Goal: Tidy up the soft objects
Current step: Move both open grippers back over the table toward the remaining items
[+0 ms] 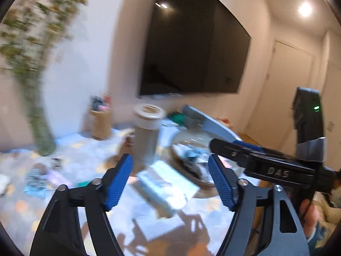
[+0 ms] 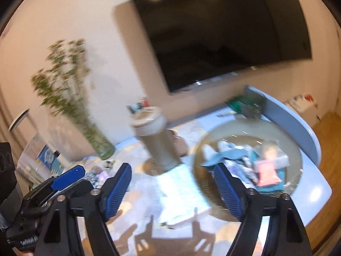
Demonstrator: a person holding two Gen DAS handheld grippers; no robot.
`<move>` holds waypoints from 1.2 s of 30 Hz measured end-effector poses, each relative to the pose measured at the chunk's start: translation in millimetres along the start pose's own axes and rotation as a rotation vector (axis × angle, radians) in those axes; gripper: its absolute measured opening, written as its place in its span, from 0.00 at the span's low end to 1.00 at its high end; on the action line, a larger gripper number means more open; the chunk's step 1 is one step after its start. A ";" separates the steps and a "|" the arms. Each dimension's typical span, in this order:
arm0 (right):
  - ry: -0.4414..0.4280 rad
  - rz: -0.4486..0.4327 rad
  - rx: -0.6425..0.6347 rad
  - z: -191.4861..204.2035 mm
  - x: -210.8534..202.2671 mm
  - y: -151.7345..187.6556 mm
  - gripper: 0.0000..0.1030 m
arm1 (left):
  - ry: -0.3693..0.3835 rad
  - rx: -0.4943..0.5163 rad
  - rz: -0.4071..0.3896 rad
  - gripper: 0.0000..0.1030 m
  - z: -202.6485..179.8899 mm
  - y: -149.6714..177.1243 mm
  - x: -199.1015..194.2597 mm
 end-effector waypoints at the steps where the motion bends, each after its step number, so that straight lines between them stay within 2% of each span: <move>1: -0.008 -0.012 -0.012 8.2 -2.3 3.5 0.77 | -0.048 0.004 0.000 0.71 4.1 3.0 -8.4; 4: -0.052 -0.060 -0.047 40.2 -14.9 17.7 0.78 | -0.217 -0.004 0.021 0.71 19.6 15.8 -33.0; 8: -0.108 -0.094 -0.109 81.2 -27.8 41.5 0.82 | -0.319 -0.046 0.035 0.71 44.6 41.4 -62.4; 10: -0.118 -0.093 -0.168 102.9 -29.2 58.3 0.89 | -0.363 -0.074 0.030 0.71 57.4 57.0 -79.3; 12: -0.108 -0.083 -0.221 118.8 -26.6 73.7 0.89 | -0.388 -0.108 0.034 0.71 72.7 72.3 -91.2; 15: -0.098 -0.064 -0.288 137.5 -19.8 98.0 0.89 | -0.378 -0.168 0.032 0.71 93.0 94.3 -108.8; 18: -0.112 -0.044 -0.270 142.0 -15.8 112.7 0.89 | -0.393 -0.187 0.041 0.71 100.7 113.5 -122.5; 21: -0.113 -0.027 -0.225 142.6 -9.6 124.2 0.89 | -0.419 -0.163 0.051 0.71 102.7 127.6 -131.6; 23: -0.090 -0.025 -0.185 138.2 -5.7 127.7 0.89 | -0.474 -0.128 0.064 0.71 108.6 135.3 -140.0; 26: -0.077 0.008 -0.141 128.7 2.1 129.7 0.89 | -0.567 -0.102 0.064 0.71 123.7 138.2 -156.7; 29: -0.049 0.023 -0.124 121.5 7.9 128.4 0.89 | -0.597 -0.132 0.030 0.71 143.1 138.0 -177.7; 33: -0.048 0.049 -0.098 116.5 17.8 125.7 0.89 | -0.559 -0.199 0.005 0.71 164.6 137.1 -188.4; 36: -0.034 0.079 -0.111 119.3 32.7 125.6 0.89 | -0.553 -0.190 0.035 0.71 176.0 130.2 -175.8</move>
Point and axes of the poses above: each gripper's, at about its wrist camera, not at the fingertips, and x roughly the way its jaws point, z to its left, y to its underside, the point moved 2 cm from there along x, roughly the way its jaws point, and after that the axes turned 11 degrees about x, right-handed, at the moved point
